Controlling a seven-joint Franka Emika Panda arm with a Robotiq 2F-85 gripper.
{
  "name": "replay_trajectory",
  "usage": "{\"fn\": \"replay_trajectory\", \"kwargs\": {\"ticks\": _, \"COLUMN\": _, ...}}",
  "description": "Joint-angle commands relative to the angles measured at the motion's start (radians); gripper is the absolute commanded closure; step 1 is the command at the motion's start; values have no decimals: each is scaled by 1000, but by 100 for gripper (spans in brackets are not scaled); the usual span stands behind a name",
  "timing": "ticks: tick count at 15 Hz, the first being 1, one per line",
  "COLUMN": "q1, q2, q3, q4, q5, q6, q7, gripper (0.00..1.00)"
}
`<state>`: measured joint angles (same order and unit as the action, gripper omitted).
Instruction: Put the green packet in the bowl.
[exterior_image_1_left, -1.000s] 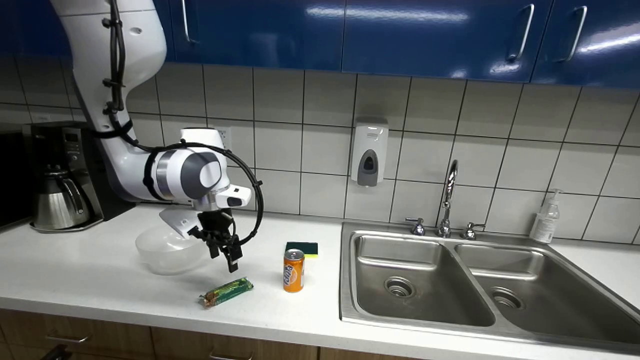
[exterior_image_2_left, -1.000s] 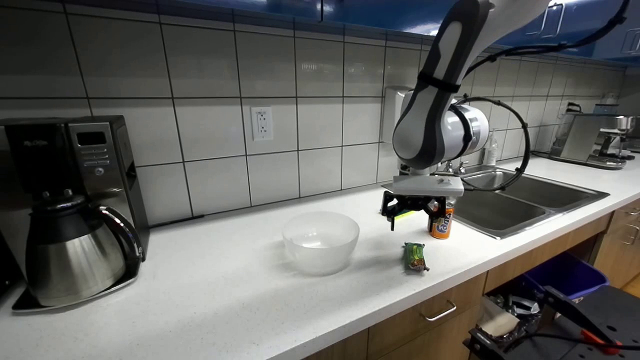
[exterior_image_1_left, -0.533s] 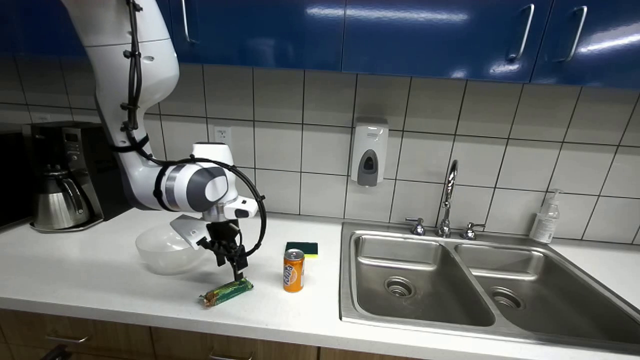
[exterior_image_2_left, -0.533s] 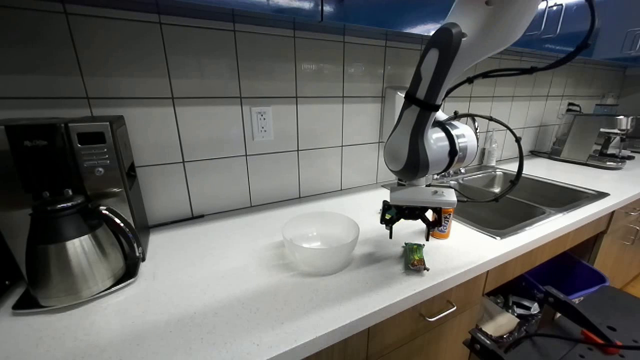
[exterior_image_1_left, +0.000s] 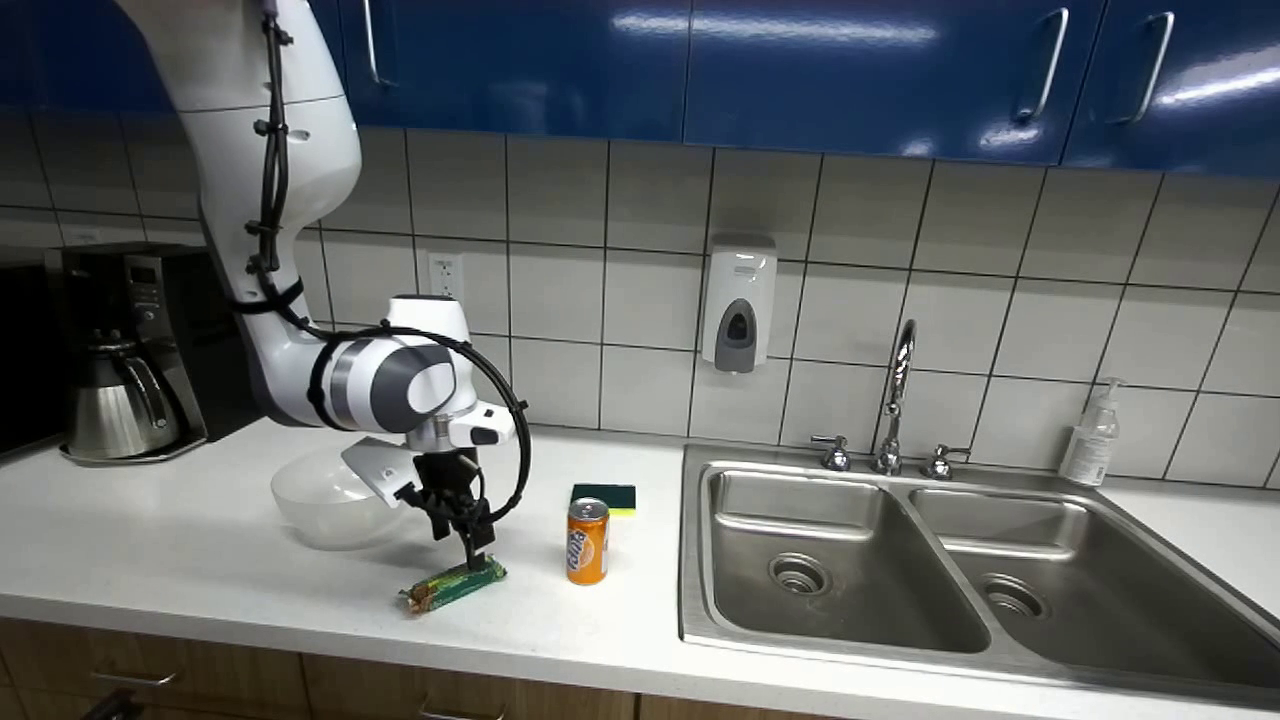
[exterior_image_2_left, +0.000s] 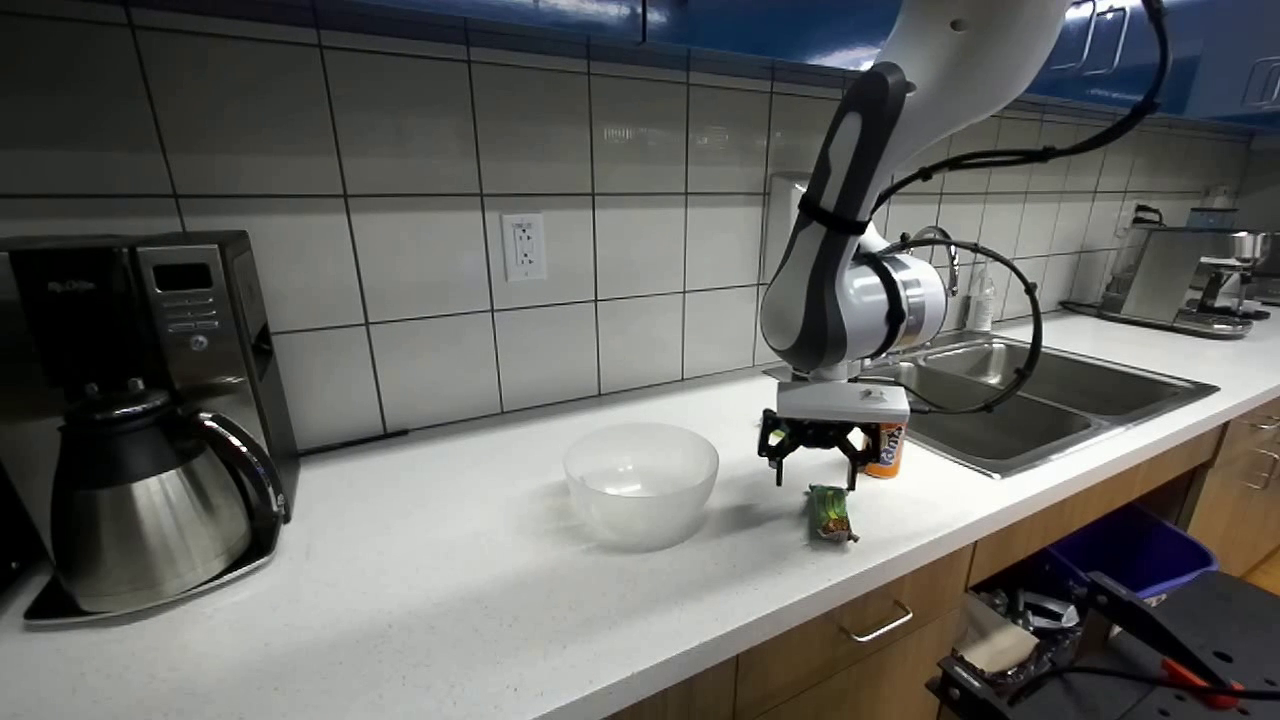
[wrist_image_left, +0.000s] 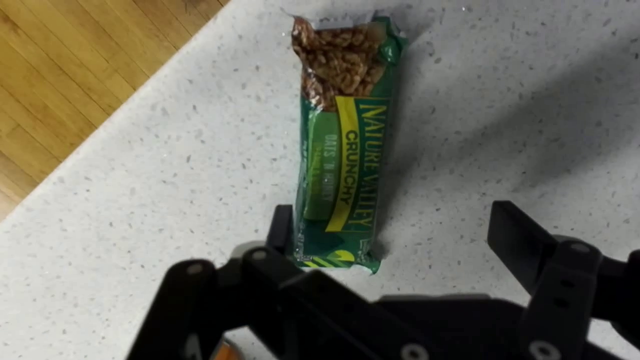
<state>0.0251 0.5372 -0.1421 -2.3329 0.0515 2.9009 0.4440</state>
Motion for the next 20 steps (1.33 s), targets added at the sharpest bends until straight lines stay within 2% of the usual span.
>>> {"fn": "replay_trajectory", "kwargs": {"ticks": 1, "q1": 0, "q2": 6, "q3": 0, "q4": -2, "q5": 39, "q6": 12, "q7": -44, "gripper": 0}}
{"fn": "replay_trajectory", "kwargs": {"ticks": 13, "q1": -13, "q2": 47, "q3": 8, "q4": -5, "q5": 75, "q6": 10, "q7": -68, "gripper": 0}}
{"fn": "replay_trajectory", "kwargs": {"ticks": 14, "q1": -14, "q2": 48, "q3": 9, "q4": -5, "q5": 76, "q6": 9, "q7": -71, "gripper": 5}}
{"fn": "replay_trajectory", "kwargs": {"ticks": 15, "q1": -17, "q2": 49, "q3": 12, "q4": -5, "q5": 79, "q6": 11, "q7": -75, "gripper": 26}}
{"fn": "replay_trajectory", "kwargs": {"ticks": 17, "q1": -17, "q2": 50, "q3": 12, "q4": -6, "q5": 81, "q6": 13, "q7": -79, "gripper": 31}}
{"fn": "replay_trajectory", "kwargs": {"ticks": 20, "q1": -17, "q2": 50, "q3": 11, "q4": -6, "q5": 83, "q6": 12, "q7": -82, "gripper": 56}}
